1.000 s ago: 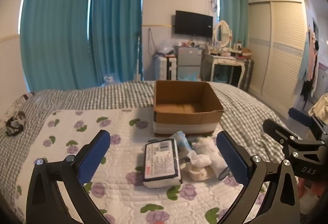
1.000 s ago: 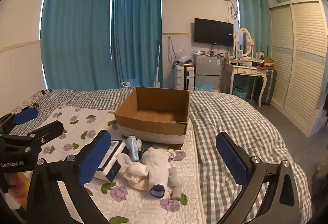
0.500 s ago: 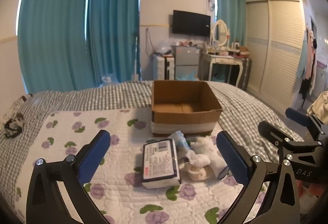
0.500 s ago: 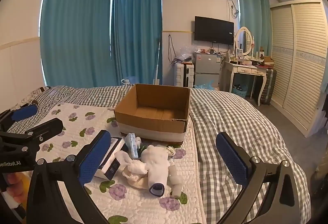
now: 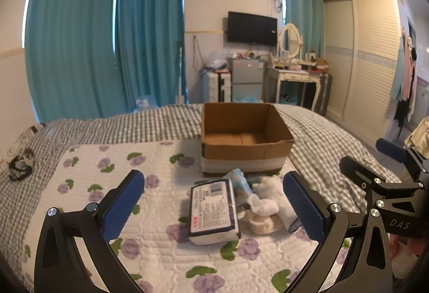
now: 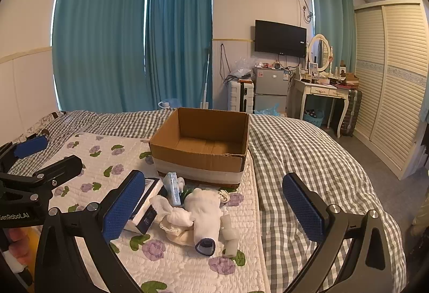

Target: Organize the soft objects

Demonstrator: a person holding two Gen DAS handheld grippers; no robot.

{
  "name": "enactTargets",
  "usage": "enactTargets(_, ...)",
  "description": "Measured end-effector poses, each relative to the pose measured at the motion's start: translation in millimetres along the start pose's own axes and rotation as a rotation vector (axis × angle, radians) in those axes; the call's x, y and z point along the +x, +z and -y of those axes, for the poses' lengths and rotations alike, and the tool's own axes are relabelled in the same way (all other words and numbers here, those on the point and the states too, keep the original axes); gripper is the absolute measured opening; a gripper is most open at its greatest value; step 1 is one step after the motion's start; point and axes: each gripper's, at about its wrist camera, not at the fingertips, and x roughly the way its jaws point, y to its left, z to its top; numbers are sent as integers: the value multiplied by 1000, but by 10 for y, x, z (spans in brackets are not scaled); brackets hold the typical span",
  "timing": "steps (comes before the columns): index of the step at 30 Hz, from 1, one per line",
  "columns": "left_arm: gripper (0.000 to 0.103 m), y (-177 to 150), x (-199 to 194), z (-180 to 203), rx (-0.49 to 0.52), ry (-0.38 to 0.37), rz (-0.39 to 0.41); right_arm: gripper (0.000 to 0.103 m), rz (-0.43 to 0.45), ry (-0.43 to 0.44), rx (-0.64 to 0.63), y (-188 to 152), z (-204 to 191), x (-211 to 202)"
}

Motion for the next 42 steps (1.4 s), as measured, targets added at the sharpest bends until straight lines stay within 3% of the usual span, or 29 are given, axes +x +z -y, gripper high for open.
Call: enactTargets(42,103,5,-19,-27,-7,2,-5,103,-12,-5,-5,2,-14,-5)
